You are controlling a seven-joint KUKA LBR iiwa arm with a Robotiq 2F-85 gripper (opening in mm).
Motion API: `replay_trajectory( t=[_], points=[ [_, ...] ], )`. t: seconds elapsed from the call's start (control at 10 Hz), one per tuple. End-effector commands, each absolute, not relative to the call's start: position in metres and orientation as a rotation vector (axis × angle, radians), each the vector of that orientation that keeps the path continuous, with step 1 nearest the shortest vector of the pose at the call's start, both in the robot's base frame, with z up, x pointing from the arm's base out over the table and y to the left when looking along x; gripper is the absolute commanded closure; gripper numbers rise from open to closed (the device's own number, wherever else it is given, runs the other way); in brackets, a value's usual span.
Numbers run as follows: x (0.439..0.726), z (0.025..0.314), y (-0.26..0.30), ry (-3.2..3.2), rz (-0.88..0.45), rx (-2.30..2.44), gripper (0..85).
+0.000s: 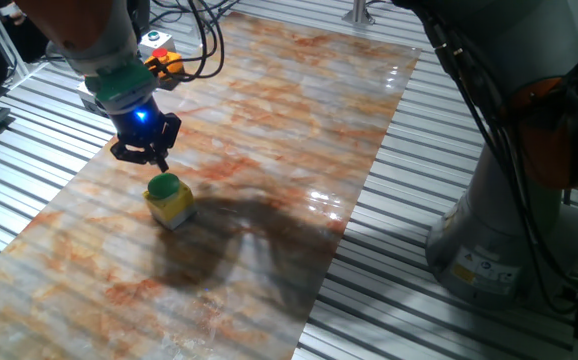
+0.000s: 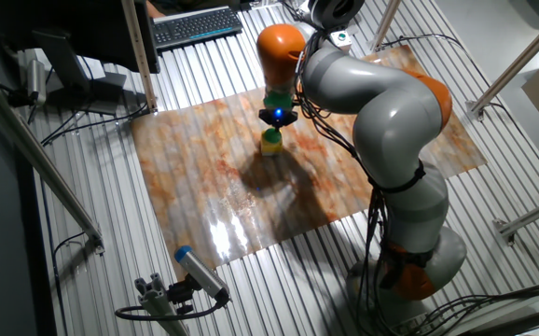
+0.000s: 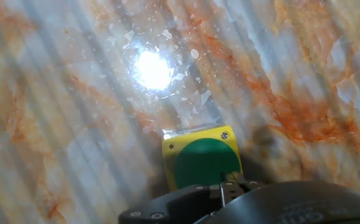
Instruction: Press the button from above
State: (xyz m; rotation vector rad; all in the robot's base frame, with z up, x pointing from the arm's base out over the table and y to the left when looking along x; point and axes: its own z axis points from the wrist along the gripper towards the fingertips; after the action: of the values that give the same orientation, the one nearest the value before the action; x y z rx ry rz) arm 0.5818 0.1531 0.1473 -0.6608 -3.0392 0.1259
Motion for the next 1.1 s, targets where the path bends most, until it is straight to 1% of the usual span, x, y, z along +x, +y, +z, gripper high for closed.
replay_trajectory(
  t=[0.0,1.0],
  points=[
    [0.5815,0.1488,0.1525,-3.040,0.128,-0.659,85.0],
    [0.5753,0.1569,0.1503,-3.048,0.133,-0.654,85.0]
  ],
)
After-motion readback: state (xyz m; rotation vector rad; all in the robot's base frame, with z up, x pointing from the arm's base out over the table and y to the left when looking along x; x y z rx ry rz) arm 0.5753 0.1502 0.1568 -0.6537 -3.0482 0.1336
